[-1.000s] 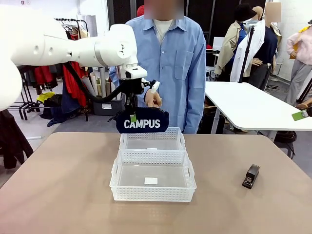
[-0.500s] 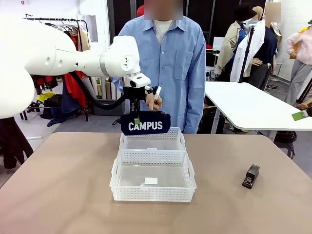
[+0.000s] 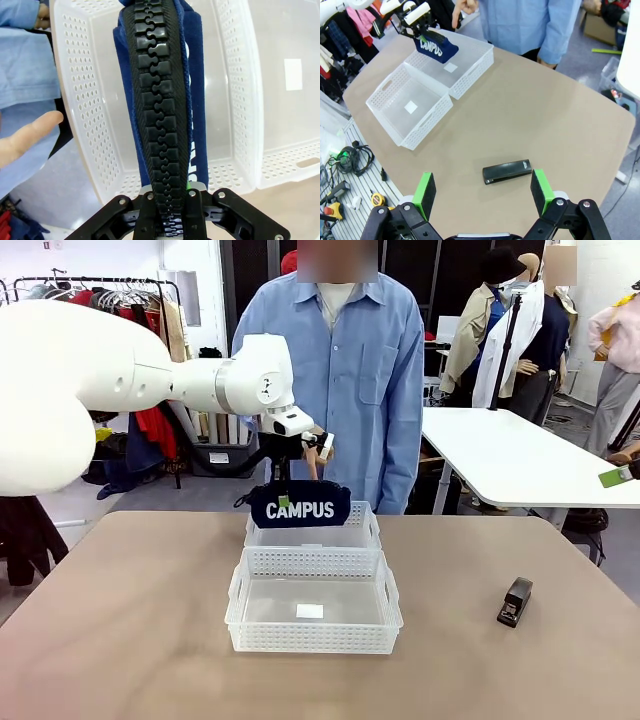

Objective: Distribute items into two baskets.
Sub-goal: Place the picked Pencil pouch into the Organizing basket as instructed by the person.

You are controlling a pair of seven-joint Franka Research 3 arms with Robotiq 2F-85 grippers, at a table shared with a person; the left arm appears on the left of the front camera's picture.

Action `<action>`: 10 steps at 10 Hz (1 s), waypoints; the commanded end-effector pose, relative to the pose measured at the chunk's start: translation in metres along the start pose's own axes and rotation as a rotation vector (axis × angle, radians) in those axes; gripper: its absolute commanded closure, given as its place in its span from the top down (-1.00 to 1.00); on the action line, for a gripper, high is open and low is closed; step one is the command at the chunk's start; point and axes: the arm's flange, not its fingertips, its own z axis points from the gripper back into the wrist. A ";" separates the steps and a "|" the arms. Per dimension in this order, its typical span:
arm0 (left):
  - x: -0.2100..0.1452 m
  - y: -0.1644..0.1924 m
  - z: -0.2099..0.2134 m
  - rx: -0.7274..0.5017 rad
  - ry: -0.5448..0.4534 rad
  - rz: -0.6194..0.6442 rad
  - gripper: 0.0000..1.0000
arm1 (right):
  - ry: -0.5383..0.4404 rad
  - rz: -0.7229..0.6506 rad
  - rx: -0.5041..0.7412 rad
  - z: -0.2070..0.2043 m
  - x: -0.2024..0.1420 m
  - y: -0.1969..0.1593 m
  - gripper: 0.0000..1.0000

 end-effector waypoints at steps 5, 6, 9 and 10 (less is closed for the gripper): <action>0.009 0.023 -0.026 -0.034 0.046 0.008 -1.00 | -0.032 0.019 0.016 0.000 0.001 -0.002 1.00; 0.009 0.024 -0.033 -0.048 0.047 0.006 -1.00 | -0.032 0.019 0.016 0.000 0.001 -0.002 1.00; 0.009 0.022 -0.051 -0.076 0.050 0.001 -1.00 | -0.032 0.019 0.016 0.000 0.001 -0.002 1.00; 0.009 0.022 -0.057 -0.088 0.047 -0.001 -1.00 | -0.032 0.019 0.016 0.000 0.001 -0.002 1.00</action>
